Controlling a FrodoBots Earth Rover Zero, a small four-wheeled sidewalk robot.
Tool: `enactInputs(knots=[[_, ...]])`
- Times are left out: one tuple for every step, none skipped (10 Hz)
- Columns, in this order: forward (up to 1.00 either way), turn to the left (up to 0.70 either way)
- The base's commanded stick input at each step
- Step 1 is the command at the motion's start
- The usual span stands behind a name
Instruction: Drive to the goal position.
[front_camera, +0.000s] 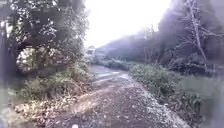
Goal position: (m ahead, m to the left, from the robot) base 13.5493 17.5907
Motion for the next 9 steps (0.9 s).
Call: enactInputs(knots=[[0.85,0.0],[0.85,0.0],[0.85,0.0],[0.85,0.0],[0.85,0.0],[0.85,0.0],[0.85,0.0],[0.85,0.0],[0.85,0.0]])
